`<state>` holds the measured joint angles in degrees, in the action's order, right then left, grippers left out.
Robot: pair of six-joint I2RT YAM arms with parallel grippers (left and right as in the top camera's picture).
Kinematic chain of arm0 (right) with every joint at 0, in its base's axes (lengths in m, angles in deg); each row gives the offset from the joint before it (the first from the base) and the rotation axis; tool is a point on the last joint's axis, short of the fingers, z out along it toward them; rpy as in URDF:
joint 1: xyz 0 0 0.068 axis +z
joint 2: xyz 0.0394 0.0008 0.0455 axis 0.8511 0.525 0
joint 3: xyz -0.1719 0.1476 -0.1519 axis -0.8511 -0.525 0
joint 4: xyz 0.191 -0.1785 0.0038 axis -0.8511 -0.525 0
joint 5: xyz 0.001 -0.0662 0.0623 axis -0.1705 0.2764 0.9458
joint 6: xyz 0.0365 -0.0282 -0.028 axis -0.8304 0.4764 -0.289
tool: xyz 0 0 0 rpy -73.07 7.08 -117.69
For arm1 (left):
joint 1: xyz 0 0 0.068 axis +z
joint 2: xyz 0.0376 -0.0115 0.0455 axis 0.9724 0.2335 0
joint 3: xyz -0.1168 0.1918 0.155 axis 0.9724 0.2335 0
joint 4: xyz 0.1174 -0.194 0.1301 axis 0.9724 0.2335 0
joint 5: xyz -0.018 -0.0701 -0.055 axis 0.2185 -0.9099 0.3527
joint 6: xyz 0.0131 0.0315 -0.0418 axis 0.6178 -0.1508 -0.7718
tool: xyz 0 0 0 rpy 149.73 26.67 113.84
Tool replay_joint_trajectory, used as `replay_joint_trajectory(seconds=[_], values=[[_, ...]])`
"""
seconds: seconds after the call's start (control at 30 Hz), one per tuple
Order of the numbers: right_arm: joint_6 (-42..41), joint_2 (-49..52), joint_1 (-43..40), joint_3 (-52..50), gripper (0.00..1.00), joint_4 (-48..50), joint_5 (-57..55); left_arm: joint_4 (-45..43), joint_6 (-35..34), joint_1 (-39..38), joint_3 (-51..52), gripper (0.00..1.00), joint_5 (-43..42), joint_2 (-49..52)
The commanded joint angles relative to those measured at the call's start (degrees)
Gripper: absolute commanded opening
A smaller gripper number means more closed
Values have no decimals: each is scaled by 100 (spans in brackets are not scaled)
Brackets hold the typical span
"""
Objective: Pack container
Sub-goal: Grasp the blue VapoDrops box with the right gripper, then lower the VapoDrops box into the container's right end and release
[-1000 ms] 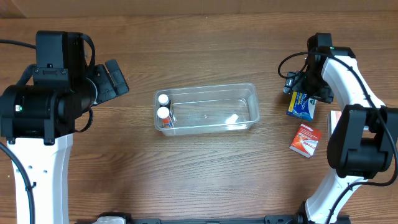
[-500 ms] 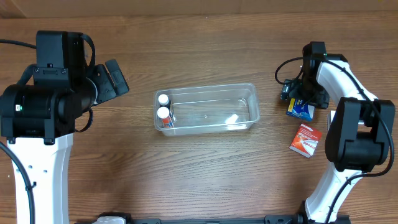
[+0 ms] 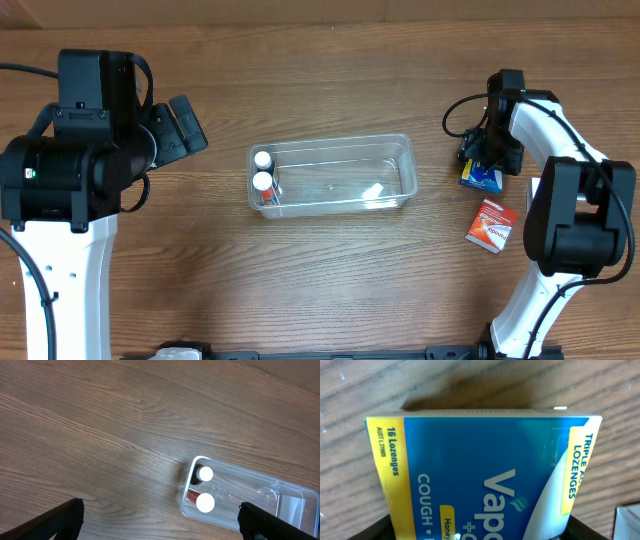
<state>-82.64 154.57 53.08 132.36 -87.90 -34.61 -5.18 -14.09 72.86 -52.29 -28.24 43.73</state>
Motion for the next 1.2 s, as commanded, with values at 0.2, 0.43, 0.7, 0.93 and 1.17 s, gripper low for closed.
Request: replay_joint_trajectory(seconds=[0.2,0.43,0.7,0.93,1.17], values=[[341,-2162,284,835,70,-890,1172,-2,114,31,-63,100,-22,26],[-345,-3195,2605,730,75,-1025,986,33,111,31,-63,100,-24,26],[-743,-1886,3128,310,74,-739,820,96,114,31,-63,100,-22,26],[-741,-1226,3128,304,75,-549,820,87,114,31,-63,100,39,26],[-739,-1226,3128,304,100,-546,789,87,114,31,-63,100,39,26]])
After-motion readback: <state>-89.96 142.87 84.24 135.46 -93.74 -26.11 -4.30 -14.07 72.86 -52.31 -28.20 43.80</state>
